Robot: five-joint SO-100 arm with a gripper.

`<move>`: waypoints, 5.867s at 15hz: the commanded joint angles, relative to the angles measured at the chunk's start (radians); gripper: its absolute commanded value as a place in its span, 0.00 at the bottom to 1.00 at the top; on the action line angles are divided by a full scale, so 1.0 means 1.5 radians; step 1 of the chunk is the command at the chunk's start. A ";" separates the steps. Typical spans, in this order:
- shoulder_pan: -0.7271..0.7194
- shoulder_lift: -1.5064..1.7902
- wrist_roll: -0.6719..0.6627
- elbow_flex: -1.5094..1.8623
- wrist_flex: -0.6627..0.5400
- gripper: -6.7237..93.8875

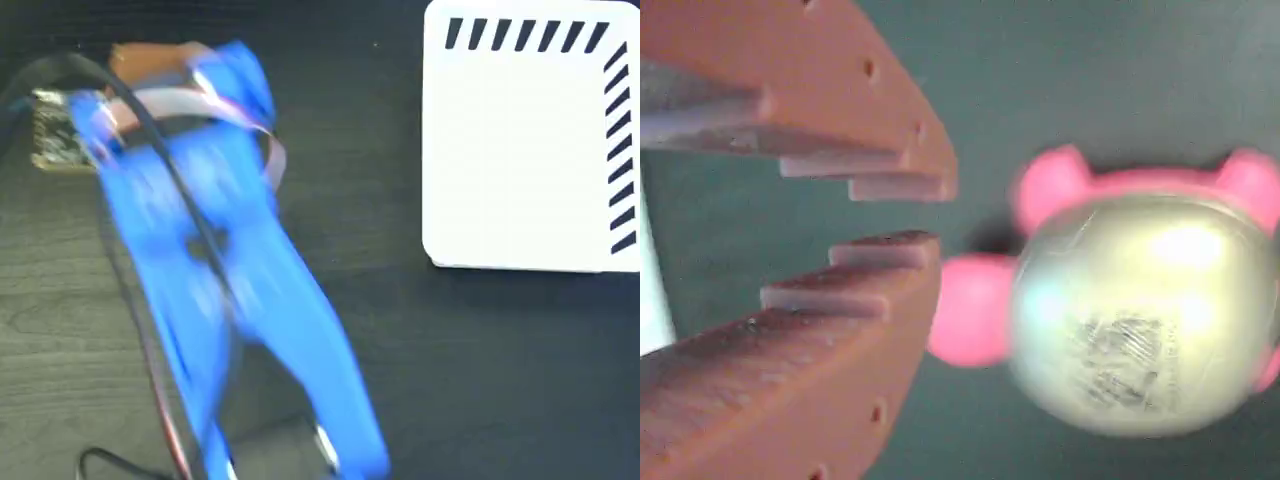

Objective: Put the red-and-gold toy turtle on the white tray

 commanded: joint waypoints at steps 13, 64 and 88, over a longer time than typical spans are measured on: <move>-0.004 -0.266 -0.128 -0.322 0.138 0.54; 0.029 -0.066 -0.086 -0.170 0.041 0.07; 0.532 -0.082 -0.381 -0.149 0.091 0.07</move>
